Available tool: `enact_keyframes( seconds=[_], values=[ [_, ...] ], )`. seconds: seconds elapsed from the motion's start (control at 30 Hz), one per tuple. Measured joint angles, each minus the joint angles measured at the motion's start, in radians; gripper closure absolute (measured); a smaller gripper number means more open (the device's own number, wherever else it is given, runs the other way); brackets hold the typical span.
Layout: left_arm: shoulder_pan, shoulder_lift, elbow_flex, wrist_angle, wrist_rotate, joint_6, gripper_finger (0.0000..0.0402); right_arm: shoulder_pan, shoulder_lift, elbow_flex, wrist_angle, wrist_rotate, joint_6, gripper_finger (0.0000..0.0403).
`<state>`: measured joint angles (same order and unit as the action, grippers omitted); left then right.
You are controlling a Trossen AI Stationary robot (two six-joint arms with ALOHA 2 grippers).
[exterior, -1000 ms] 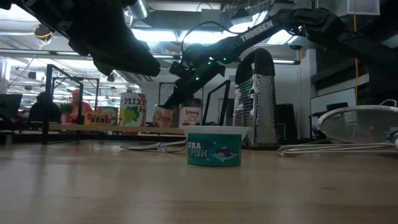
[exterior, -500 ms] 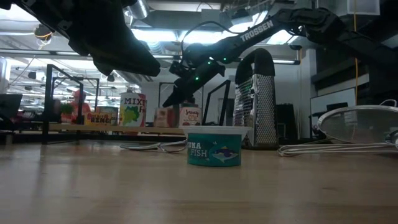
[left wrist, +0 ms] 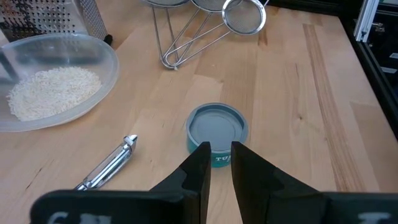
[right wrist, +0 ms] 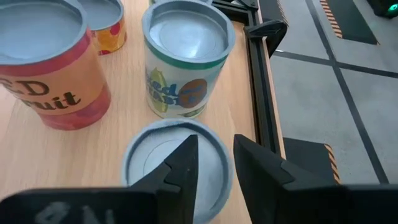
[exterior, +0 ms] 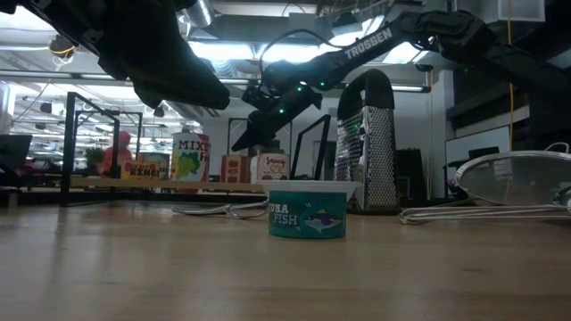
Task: Pick and place cans onto a shelf
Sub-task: Remove the light red can from the shelf
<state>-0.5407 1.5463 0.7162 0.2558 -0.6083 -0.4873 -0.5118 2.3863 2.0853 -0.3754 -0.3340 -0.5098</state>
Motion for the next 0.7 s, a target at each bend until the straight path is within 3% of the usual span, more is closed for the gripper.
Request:
enact_keyframes(
  seconds=[0.27, 0.53, 0.7],
  values=[
    [0.0, 0.0, 0.0, 0.0, 0.0, 0.0, 0.0347, 0.02, 0.0, 0.0, -0.035, 0.0, 0.0, 0.0296],
    [0.0, 0.0, 0.0, 0.0, 0.0, 0.0, 0.0347, 0.022, -0.001, 0.145, -0.304, 0.0, -0.051, 0.0296],
    [0.0, 0.0, 0.0, 0.0, 0.0, 0.0, 0.0347, 0.033, -0.002, 0.169, -0.315, 0.0, -0.045, 0.0296]
  ],
)
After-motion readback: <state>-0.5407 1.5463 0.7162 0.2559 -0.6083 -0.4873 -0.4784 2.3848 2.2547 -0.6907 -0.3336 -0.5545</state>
